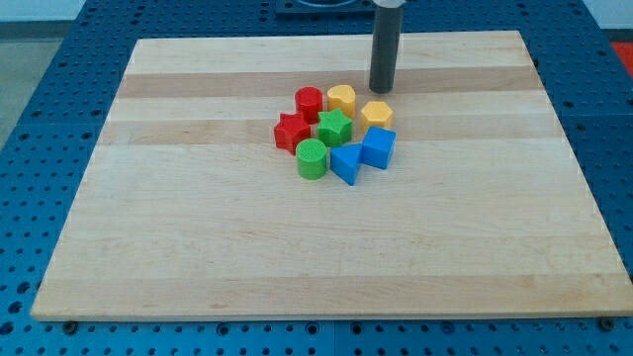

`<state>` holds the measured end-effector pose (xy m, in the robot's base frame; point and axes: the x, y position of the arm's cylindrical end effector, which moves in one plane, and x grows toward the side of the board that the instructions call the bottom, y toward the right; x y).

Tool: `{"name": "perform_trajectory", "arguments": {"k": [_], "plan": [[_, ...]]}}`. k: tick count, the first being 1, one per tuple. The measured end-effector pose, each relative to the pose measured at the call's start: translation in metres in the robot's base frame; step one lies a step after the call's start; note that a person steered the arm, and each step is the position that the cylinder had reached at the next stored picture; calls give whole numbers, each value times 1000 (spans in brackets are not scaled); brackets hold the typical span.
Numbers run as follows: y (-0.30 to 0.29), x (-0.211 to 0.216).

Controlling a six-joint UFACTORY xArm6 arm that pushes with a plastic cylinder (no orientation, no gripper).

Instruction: Move the yellow hexagon away from the yellow heart

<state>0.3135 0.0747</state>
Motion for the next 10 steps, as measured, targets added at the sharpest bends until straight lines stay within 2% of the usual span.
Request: {"name": "perform_trajectory", "arguments": {"k": [1,4,6,7,10], "plan": [[-10,18],[-37,36],[-41,36],[-34,36],[36,59]]}}
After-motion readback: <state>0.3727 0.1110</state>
